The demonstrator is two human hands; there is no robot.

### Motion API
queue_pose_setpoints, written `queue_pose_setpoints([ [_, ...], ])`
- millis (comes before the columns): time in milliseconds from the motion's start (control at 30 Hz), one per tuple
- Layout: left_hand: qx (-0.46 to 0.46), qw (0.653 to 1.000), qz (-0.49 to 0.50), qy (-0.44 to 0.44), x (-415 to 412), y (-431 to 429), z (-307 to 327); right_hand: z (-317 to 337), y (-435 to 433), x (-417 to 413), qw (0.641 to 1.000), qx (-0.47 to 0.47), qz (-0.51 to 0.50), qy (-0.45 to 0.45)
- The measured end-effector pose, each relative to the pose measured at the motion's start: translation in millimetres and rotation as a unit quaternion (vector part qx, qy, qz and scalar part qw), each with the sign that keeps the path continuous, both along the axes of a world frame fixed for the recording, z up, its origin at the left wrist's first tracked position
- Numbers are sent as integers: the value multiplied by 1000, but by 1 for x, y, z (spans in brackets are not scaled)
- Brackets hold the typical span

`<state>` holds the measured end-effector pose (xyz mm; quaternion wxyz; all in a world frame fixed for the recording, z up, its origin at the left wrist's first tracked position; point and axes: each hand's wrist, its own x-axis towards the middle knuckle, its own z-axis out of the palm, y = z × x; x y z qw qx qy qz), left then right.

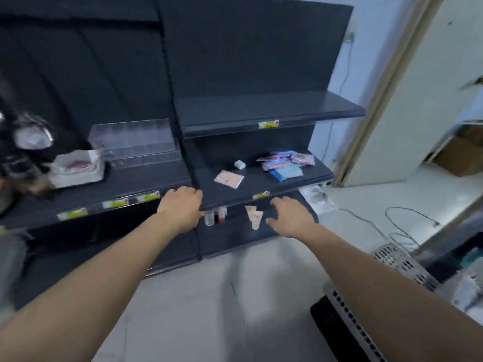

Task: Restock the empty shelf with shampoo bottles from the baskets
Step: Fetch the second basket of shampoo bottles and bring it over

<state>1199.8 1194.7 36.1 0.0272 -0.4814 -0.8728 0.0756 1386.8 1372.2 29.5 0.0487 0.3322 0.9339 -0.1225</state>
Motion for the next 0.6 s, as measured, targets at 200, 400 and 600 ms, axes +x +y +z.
queue_pose_setpoints([
  [200,-5,994,109,-2,-59,-137,7,14,-95,-95,993,20,116,21],
  [400,-7,976,218,-5,-93,-239,8,14,-176,-172,973,13,229,13],
  [600,-9,947,321,-6,-119,-309,3,10,-233,-248,944,23,329,5],
])
